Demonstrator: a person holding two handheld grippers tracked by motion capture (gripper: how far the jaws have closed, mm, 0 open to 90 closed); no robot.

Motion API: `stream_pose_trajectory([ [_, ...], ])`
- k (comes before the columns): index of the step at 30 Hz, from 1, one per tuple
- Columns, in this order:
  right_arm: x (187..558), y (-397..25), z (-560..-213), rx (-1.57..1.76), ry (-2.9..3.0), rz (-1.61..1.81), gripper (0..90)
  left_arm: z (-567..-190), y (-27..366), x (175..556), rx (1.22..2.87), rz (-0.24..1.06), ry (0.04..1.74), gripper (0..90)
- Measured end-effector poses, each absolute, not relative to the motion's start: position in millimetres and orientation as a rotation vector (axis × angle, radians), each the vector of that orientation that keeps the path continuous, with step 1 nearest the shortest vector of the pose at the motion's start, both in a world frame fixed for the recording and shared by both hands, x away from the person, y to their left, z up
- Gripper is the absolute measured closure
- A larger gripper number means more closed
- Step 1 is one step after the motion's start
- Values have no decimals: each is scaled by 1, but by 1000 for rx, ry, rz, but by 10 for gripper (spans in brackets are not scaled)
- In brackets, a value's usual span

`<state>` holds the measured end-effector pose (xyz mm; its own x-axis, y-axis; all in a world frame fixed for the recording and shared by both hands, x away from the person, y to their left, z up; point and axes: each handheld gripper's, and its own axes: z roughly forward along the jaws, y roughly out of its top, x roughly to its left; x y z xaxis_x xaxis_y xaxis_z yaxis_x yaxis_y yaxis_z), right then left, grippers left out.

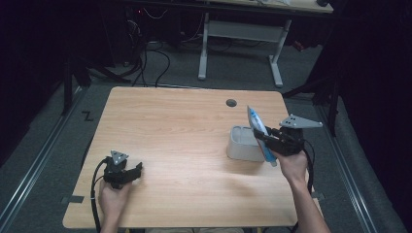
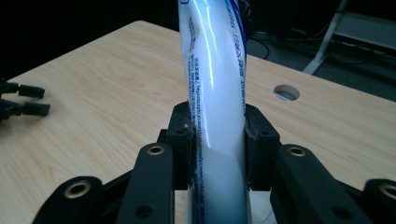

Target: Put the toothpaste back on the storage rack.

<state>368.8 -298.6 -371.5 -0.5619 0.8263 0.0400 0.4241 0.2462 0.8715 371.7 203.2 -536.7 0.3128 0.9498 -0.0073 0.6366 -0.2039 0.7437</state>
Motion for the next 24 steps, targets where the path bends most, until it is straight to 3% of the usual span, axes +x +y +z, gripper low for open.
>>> stream_pose_trajectory([
  [24,407,-299,-354,1163,2046,1281,687,-537,203,372,1932,617,1403,311],
])
